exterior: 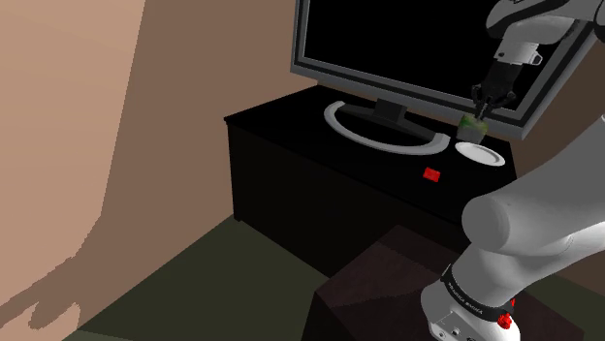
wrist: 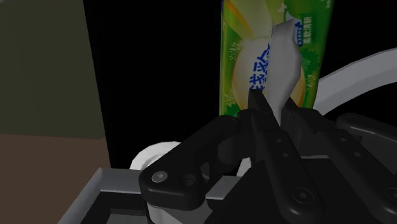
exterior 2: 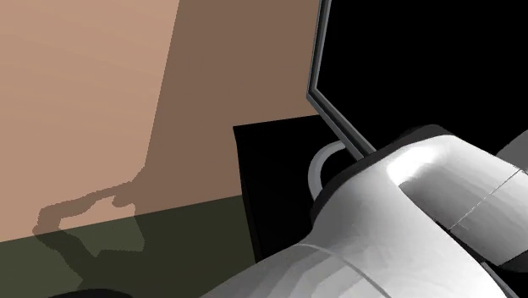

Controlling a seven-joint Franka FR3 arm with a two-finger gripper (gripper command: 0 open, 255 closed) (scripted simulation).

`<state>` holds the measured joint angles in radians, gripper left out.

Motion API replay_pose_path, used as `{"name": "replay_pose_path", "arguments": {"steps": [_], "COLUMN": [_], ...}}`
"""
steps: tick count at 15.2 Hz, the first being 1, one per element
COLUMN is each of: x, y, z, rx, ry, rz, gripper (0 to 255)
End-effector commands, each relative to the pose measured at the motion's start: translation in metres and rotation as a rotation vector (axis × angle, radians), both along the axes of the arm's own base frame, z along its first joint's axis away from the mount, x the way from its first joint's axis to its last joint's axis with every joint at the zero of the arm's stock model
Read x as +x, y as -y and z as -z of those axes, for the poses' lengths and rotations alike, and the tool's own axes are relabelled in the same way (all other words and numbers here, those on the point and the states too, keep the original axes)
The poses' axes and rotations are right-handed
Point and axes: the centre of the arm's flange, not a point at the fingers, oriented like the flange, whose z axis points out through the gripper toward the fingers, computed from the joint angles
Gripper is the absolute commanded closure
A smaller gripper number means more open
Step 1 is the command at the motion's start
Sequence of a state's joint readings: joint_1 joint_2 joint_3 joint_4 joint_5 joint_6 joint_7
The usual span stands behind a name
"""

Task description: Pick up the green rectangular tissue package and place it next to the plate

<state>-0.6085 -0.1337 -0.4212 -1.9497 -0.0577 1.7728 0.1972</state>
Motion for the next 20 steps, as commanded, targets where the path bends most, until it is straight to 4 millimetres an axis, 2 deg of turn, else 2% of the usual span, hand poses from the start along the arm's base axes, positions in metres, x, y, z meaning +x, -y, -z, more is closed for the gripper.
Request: {"name": "replay_pose_path", "arguments": {"steps": [1,4,20], "x": [-0.023,-0.057,-0.057], "y": [0.013,0.037,0.037], "z": [0.001,0.001,0.085], "rx": [0.0,0.0,0.0], "ry": [0.0,0.0,0.0], "rz": [-0.002,-0.002,-0.002], "gripper": [255,255,255]}}
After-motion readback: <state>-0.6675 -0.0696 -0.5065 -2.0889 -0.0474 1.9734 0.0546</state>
